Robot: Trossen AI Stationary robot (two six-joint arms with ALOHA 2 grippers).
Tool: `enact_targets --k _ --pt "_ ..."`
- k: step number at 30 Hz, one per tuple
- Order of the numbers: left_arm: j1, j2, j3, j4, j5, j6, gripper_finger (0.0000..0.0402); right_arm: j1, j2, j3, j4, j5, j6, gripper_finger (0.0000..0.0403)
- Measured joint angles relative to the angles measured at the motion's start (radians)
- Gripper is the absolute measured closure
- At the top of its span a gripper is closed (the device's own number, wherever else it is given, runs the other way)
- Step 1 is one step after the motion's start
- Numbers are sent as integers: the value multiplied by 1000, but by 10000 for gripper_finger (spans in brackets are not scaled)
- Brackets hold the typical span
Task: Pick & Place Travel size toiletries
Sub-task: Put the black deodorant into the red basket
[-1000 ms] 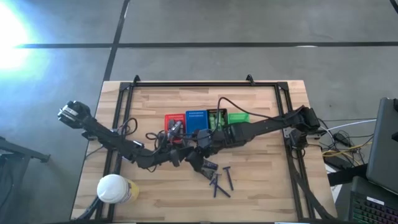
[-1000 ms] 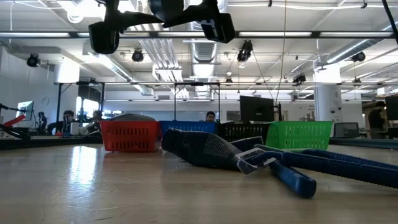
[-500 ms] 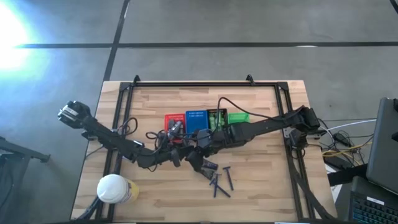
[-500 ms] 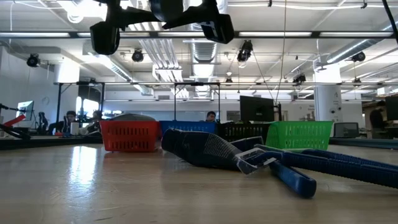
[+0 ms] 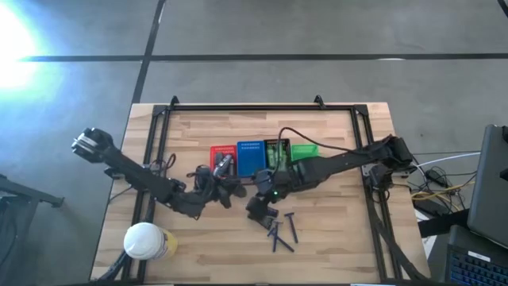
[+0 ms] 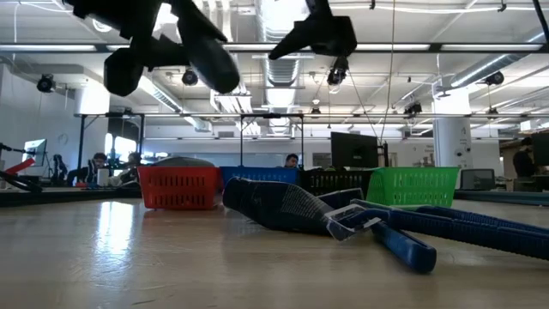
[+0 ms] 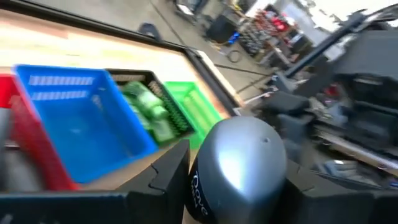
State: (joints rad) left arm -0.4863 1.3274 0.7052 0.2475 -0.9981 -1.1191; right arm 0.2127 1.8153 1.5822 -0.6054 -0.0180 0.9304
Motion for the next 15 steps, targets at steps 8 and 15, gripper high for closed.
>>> enact_targets --k 8,15 --pt "139 -87 2 -265 129 -61 252 13 -92 0 -145 70 -34 39" --pt "311 -144 2 -450 369 -58 252 -28 -173 -3 -288 107 -70 57"
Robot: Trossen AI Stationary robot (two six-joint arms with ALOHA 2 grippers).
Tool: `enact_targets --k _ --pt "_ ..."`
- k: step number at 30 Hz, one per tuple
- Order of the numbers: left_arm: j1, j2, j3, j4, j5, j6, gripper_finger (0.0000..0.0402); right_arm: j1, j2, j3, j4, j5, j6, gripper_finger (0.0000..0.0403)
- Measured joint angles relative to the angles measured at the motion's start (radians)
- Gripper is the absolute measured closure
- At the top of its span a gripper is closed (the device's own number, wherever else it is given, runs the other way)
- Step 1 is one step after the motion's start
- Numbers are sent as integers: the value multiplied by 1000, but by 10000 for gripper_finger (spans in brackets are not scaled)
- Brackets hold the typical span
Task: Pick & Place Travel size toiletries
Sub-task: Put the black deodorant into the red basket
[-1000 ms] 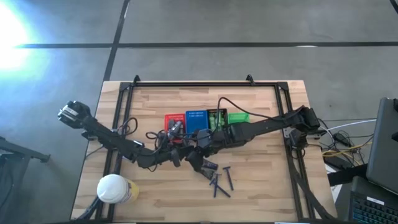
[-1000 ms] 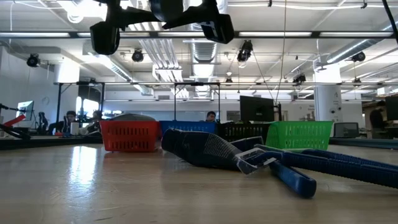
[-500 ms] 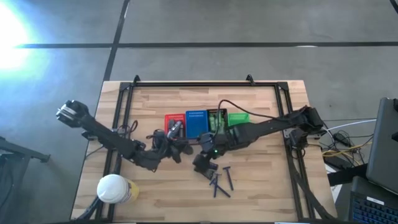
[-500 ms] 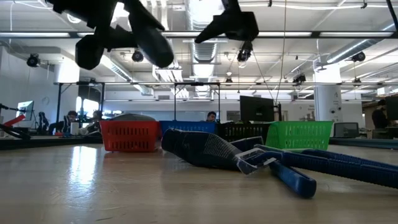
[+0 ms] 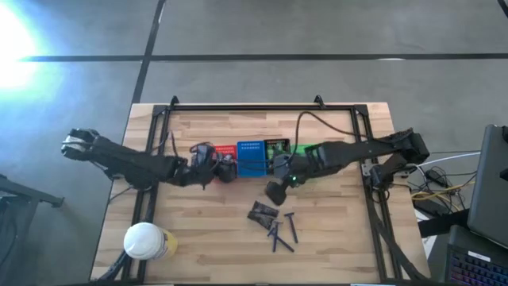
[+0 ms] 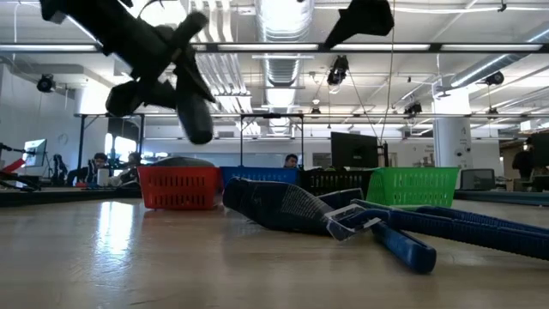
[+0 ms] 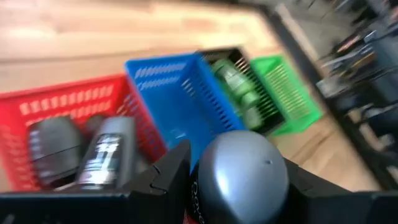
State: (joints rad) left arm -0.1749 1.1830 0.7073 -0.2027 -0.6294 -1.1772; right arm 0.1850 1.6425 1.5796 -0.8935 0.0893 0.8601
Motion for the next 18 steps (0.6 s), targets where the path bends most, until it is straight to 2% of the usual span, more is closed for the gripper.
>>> enact_targets --k 5,9,13,18 --pt "107 -4 -1 -36 154 52 252 2 -67 -8 -118 90 14 72" --pt "180 11 -1 -53 251 91 252 0 -119 -44 -150 106 51 80" --pt "237 30 -1 -54 324 129 252 5 -161 -103 -145 117 90 83" --pt "272 55 1 -48 366 148 252 7 -193 -188 -130 119 143 74"
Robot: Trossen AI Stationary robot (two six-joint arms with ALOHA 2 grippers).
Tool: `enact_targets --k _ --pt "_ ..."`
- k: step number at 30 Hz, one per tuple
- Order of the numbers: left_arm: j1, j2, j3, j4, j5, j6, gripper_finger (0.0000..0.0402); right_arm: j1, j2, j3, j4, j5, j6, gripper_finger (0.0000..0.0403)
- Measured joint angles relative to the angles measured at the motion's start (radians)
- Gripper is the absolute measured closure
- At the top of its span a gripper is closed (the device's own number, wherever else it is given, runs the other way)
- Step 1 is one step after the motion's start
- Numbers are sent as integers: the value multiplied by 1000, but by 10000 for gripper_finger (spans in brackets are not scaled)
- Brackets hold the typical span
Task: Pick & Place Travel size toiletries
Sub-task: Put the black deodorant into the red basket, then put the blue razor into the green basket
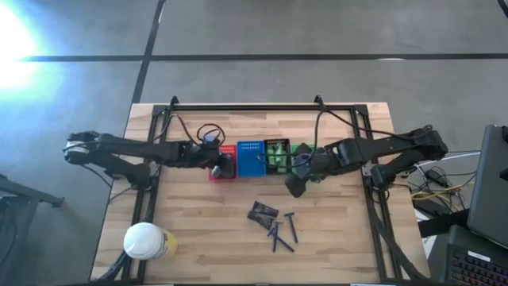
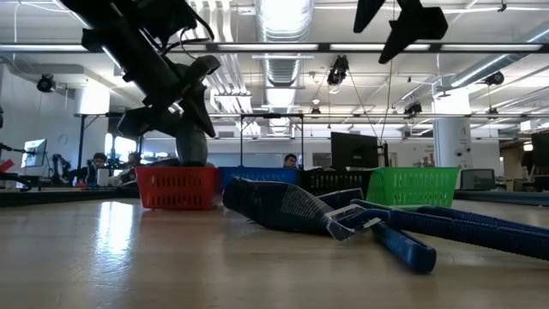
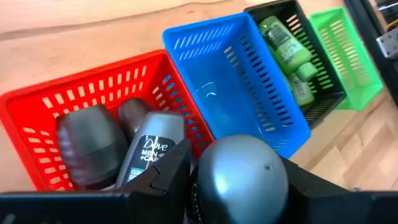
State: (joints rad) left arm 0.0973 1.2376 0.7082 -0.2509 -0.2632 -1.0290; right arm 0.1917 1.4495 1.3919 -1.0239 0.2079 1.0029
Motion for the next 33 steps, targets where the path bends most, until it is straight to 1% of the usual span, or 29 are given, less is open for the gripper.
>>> enact_targets --k 5,10,15,21,25,29,31,33 --pt "13 40 1 6 73 1 250 3 -22 -81 87 -47 20 59" --pt "12 52 1 3 79 -12 238 2 -24 -128 166 -77 19 46" --pt "12 52 1 5 40 -20 214 16 -24 -141 175 -84 31 43" --pt "12 52 49 -4 30 8 168 47 -24 -142 175 -85 48 54" --pt "11 52 97 -75 -10 39 134 67 -24 -142 169 -77 68 61" --pt "3 52 151 -197 -22 49 112 84 -24 -142 168 -76 71 66" --pt "-21 49 181 -225 -22 59 106 91 -24 -142 168 -72 71 67" --pt "-66 44 216 -219 -23 68 104 95 -24 -142 169 -70 67 65"
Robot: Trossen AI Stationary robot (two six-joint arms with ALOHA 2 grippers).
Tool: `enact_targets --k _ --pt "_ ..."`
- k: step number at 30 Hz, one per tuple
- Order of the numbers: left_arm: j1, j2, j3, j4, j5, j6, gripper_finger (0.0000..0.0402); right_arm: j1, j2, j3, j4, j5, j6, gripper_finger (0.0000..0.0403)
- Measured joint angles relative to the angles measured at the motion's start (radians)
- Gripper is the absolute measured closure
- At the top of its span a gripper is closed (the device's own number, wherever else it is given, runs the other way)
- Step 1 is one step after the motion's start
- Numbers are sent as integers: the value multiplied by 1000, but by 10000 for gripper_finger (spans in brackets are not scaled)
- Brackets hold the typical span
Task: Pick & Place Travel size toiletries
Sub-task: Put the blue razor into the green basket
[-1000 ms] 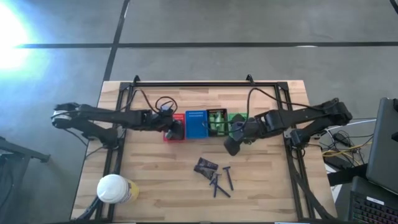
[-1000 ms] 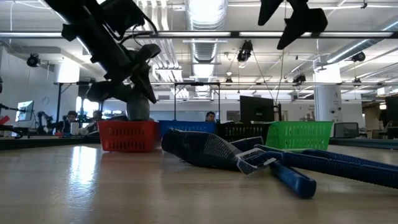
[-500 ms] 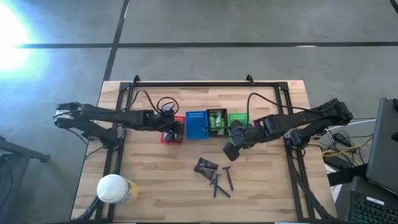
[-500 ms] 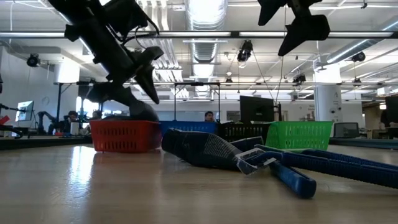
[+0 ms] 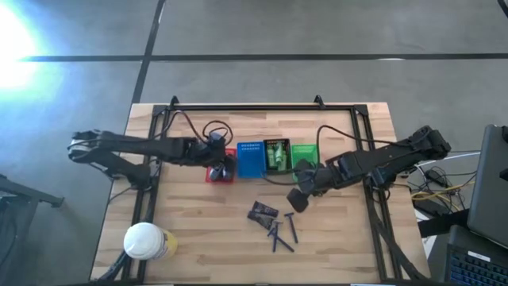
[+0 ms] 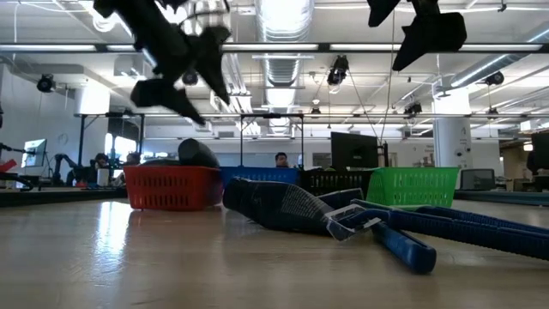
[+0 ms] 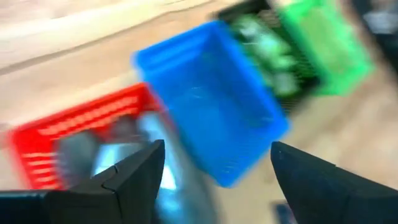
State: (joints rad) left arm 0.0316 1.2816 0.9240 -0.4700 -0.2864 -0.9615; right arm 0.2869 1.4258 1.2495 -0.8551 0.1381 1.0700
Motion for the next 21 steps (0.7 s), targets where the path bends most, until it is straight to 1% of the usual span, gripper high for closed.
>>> enact_targets --k 3,5,7,10,13,16,18,21 --pt "-106 -2 51 11 -25 -1 106 4 0 0 0 -4 -13 57" --pt "-202 -1 75 20 -79 -16 107 14 0 0 0 -5 -29 50" --pt "-307 0 88 52 -166 -57 107 29 0 -1 -1 -4 -39 45" --pt "-454 1 90 93 -327 -138 108 65 0 -8 -1 -4 -47 42" --pt "-563 1 88 114 -462 -240 108 113 0 -28 0 -4 -35 47" --pt "-622 1 87 109 -546 -318 108 167 0 -49 -2 22 -25 56" --pt "-637 1 87 108 -558 -316 108 188 0 -58 -1 41 -27 62" --pt "-638 1 87 114 -552 -334 108 193 0 -55 6 40 -45 71"
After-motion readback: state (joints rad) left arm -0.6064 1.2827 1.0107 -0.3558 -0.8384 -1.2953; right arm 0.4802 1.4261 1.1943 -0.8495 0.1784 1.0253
